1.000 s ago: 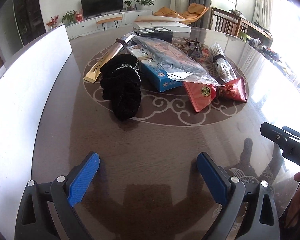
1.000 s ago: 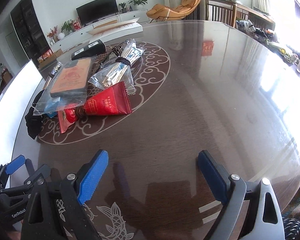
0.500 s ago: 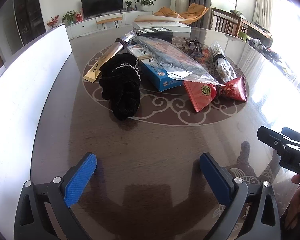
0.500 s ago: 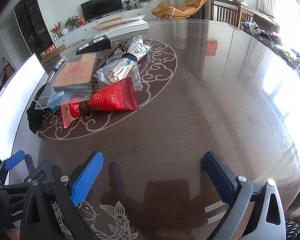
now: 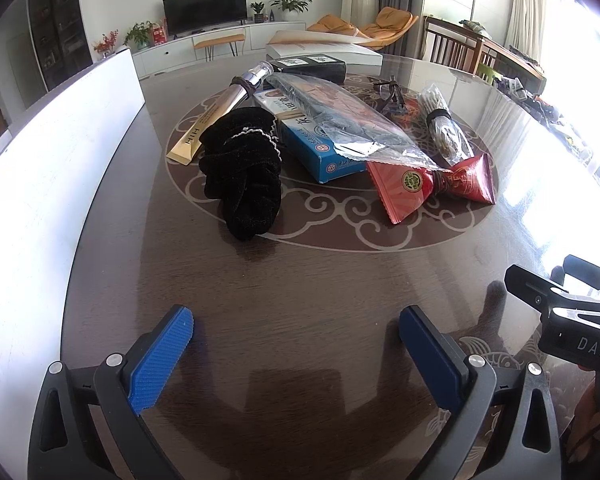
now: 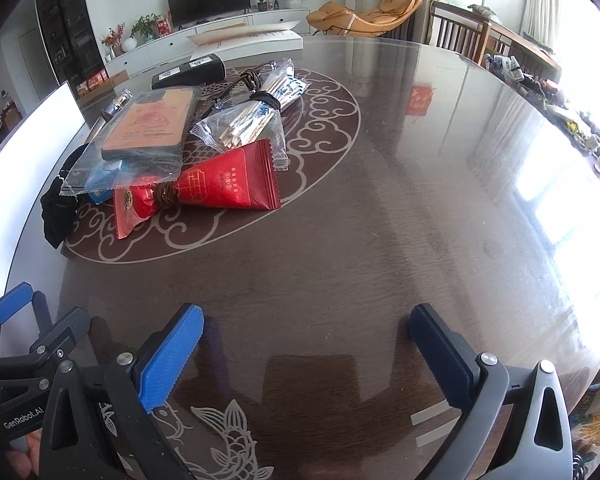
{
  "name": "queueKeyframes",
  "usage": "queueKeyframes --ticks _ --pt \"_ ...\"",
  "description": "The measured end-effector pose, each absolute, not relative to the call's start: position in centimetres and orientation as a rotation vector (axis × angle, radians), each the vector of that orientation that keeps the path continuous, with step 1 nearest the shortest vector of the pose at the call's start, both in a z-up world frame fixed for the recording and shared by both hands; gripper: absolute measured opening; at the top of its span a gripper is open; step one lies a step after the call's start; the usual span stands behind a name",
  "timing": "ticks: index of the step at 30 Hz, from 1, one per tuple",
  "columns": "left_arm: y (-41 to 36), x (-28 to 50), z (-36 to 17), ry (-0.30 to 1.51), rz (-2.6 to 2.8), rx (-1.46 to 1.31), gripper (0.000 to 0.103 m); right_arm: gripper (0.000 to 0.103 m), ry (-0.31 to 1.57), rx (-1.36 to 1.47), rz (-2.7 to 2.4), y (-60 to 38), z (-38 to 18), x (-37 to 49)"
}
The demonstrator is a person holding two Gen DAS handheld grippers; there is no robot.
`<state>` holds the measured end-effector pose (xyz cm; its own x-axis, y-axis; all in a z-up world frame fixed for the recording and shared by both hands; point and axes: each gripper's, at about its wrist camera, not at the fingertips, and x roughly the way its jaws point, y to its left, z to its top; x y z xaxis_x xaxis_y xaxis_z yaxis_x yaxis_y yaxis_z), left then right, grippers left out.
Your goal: Organize objects
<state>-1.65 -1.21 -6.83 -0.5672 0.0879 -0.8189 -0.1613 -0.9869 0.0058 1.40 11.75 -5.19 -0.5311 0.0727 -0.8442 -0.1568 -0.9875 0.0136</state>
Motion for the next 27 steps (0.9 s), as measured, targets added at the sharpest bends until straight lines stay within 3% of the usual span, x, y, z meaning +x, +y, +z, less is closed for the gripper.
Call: queueKeyframes --ticks 27 --pt "-1.22 -1.68 -6.87 0.120 2.660 -1.382 0.103 0.103 0.111 -1.449 2.632 11.67 -5.30 1.45"
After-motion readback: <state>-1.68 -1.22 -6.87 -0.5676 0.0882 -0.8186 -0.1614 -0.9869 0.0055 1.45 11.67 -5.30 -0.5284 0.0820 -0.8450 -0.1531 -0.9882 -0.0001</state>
